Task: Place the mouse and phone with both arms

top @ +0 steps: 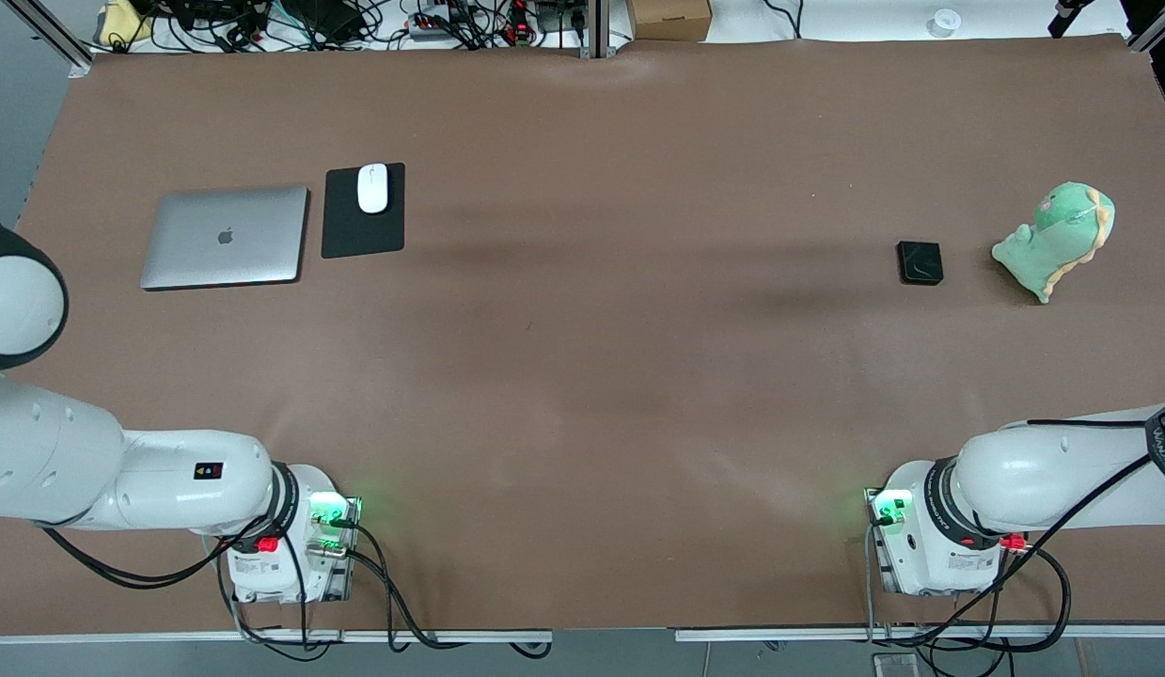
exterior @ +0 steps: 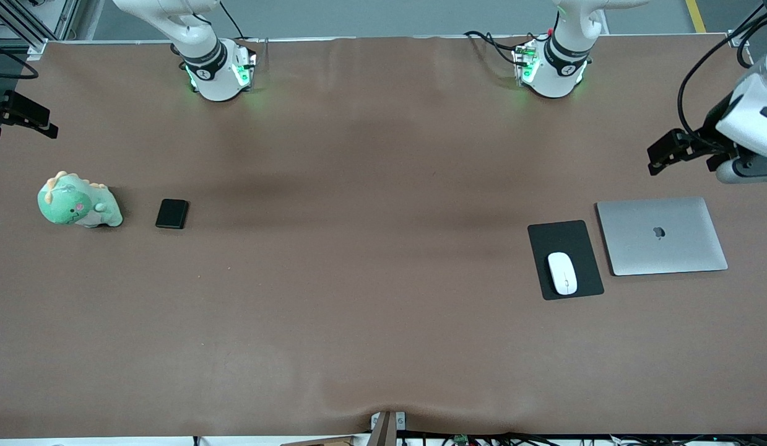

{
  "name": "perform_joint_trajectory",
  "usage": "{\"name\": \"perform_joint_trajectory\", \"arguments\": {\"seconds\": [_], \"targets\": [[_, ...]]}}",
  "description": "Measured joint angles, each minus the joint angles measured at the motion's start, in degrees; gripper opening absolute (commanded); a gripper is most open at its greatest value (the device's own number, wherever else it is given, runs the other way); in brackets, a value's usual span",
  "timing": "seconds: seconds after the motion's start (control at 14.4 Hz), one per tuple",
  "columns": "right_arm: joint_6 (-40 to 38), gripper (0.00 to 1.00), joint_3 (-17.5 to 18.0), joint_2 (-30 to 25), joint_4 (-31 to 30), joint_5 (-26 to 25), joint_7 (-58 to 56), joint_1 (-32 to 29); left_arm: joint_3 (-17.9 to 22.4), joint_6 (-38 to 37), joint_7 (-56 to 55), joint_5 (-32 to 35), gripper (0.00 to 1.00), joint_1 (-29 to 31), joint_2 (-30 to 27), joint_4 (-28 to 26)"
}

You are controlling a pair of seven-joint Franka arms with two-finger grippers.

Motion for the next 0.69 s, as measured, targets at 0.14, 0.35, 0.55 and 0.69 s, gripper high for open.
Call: {"name": "perform_joint_trajectory", "arguments": {"seconds": [0.14,0.35,0.55,0.69], "targets": [[0.00,1.00,-0.06,0.00,0.00,0.00,0.00,-0.04,-0.05,0.09,0.05,0.00,1.00,0.05,-0.54,0.39],[0.01,1.00,-0.18,0.00,0.00,0.00,0.00,-0.26,-0.08,-1.49,0.05,0.00,1.00,0.05,-2.06,1.88],[0.00,1.00,-0.29,0.00,0.00,0.00,0.00,-0.36,-0.06,-4.10,0.05,0.00,1.00,0.05,-2.35,3.93],[0.00,1.00,-0.30,0.00,0.00,0.00,0.00,-0.36,-0.10,-5.10,0.05,0.00,1.00,0.05,-2.34,4.02]]}}
